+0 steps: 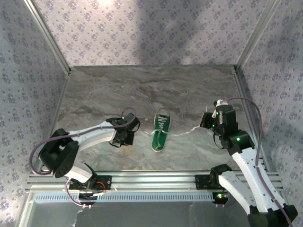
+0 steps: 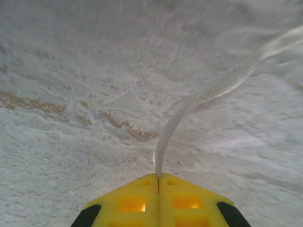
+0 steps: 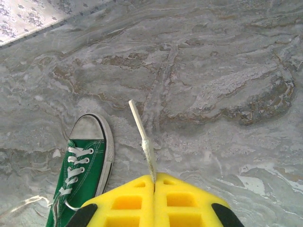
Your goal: Tie the shoes
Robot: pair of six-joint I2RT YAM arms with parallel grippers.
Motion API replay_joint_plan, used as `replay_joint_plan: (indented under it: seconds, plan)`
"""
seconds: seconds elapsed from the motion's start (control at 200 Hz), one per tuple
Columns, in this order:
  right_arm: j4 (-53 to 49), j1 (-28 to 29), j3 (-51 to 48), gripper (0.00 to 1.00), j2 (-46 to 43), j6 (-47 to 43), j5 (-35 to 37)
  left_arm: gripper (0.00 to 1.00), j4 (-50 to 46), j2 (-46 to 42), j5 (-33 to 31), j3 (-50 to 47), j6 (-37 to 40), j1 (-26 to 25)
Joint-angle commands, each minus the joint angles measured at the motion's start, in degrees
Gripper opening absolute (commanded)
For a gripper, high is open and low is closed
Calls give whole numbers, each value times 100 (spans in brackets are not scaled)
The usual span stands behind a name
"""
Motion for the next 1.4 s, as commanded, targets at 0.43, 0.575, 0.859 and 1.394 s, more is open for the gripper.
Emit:
replay_joint_plan:
  seconds: [0.43, 0.575, 0.859, 1.394]
  plan:
    - [462, 121, 665, 0, -218, 98, -676, 0, 268, -636, 1258, 1926, 754, -499]
    - [358, 129, 666, 0, -401, 70, -553, 0, 411, -172, 1542, 2377, 745, -619]
    - [-344, 124, 707, 0, -749, 317, 554, 0, 454, 1069, 1910, 3209, 771, -1184]
    - [-507, 95, 525, 0, -869, 166, 465, 0, 718, 1303, 1495, 3019, 214, -1502]
